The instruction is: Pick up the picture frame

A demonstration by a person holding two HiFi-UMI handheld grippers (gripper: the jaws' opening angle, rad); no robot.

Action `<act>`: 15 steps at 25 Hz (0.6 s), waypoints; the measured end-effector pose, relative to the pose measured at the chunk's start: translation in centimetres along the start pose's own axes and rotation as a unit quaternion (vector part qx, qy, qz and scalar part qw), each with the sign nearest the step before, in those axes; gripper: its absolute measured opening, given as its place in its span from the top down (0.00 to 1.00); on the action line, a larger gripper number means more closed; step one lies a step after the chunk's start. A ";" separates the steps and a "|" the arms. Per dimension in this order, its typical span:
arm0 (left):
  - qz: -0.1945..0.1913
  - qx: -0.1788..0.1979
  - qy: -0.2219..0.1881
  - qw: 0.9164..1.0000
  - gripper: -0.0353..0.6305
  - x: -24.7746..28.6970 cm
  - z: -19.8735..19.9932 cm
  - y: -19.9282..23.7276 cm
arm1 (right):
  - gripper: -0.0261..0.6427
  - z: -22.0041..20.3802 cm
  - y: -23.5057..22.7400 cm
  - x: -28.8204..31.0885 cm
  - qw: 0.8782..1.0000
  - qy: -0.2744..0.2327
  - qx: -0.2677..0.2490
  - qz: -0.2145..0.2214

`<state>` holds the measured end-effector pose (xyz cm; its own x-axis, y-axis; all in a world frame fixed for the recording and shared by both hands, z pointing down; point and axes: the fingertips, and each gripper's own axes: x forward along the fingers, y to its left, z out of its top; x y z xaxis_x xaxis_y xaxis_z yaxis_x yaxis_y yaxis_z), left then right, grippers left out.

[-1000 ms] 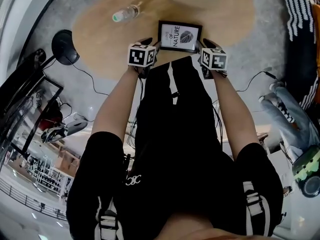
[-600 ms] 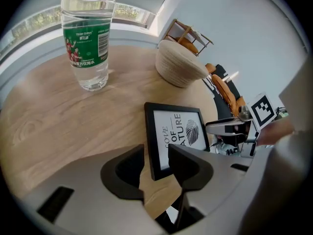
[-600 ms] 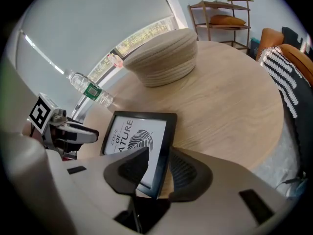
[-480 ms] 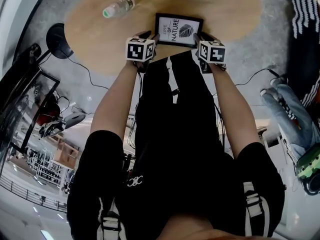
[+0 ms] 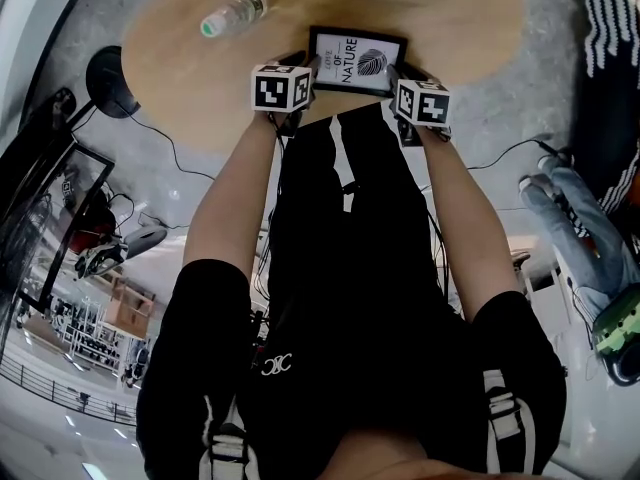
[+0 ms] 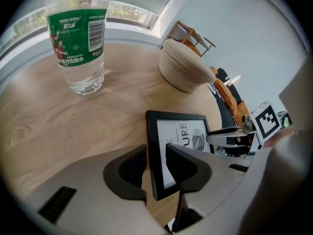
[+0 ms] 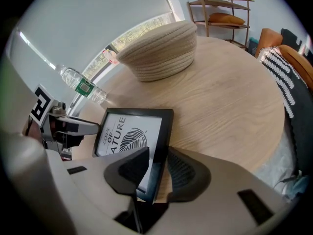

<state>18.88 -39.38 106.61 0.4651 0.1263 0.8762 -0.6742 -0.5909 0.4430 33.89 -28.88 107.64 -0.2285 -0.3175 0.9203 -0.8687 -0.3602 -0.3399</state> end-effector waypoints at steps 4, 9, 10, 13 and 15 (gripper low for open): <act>0.014 0.004 0.014 1.000 0.75 0.8 0.2 0.1 | 0.77 0.0 0.0 0.3 1.000 0.003 -0.006 -0.003; 0.050 0.042 0.018 0.998 0.81 0.1 0.4 -0.3 | 0.81 0.2 -0.1 -0.8 1.000 0.004 -0.017 -0.010; 0.054 0.047 0.013 0.997 0.81 -0.3 0.5 -0.6 | 0.81 0.2 0.0 -1.1 1.000 0.000 -0.019 -0.007; 0.055 0.028 -0.008 0.998 0.82 -2.5 1.0 -1.3 | 0.82 0.7 1.0 -2.8 1.000 -0.013 -0.024 -0.005; 0.054 0.018 -0.023 0.998 0.82 -4.7 1.4 -1.6 | 0.83 1.4 2.3 -4.6 0.999 -0.025 -0.026 -0.008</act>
<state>18.55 -40.15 101.48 0.4168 0.0232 0.9087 -0.7012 -0.6280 0.3377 33.54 -29.54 102.35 -0.1938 -0.3555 0.9144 -0.8943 -0.3192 -0.3136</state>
